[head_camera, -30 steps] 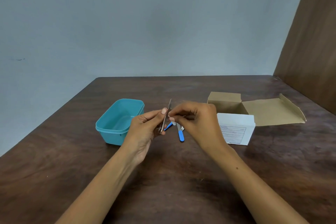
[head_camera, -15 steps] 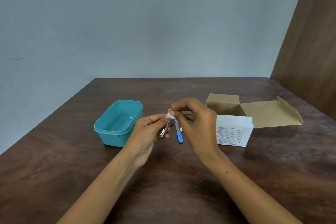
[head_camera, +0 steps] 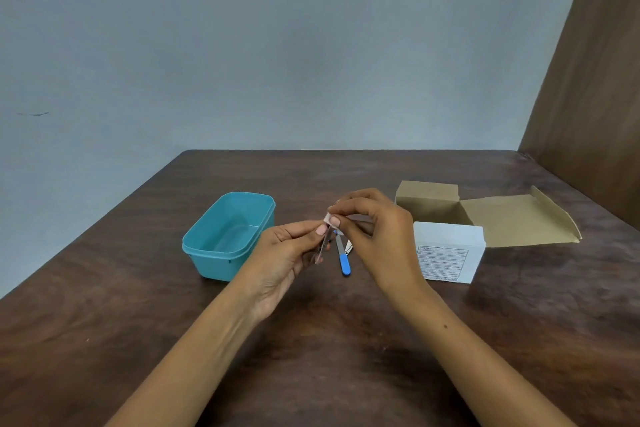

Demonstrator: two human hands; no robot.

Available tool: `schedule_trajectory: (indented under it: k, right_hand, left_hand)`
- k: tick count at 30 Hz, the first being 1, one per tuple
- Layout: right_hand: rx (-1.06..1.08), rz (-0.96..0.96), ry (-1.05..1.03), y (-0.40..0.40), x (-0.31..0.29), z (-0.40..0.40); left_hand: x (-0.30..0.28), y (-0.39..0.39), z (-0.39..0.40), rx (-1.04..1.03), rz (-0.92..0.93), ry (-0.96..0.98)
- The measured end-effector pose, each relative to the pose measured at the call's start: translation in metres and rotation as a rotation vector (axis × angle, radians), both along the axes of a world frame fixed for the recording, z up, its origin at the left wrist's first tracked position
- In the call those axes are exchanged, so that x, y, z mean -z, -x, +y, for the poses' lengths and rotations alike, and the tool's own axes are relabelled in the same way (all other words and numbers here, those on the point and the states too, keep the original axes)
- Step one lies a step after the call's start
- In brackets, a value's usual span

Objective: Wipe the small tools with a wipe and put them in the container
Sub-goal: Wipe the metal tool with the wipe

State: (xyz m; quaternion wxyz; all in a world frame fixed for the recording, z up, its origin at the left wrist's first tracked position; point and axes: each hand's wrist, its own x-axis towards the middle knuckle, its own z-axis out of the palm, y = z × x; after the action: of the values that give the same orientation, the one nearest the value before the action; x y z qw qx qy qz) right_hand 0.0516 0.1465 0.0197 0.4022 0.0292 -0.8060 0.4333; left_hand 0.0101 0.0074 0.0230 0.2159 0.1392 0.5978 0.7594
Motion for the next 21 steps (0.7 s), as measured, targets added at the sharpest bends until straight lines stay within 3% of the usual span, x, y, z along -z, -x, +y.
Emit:
schedule_trajectory:
  k: [4,11,21]
  right_hand:
    - [0.013,-0.028,0.009,-0.0005,-0.0002,0.0005]
    - [-0.185,-0.126,0.075,-0.0027,-0.0034,0.0005]
    - [-0.170,-0.146,0.142,-0.0035,-0.0063,0.0063]
  left_hand:
    - [0.0031,0.0016,0.0012,-0.018,0.024,0.004]
    - [0.0041,0.0078,-0.0031,-0.064,0.017,-0.072]
    - [0.0009,0.0026,-0.0023,-0.037,0.013,-0.035]
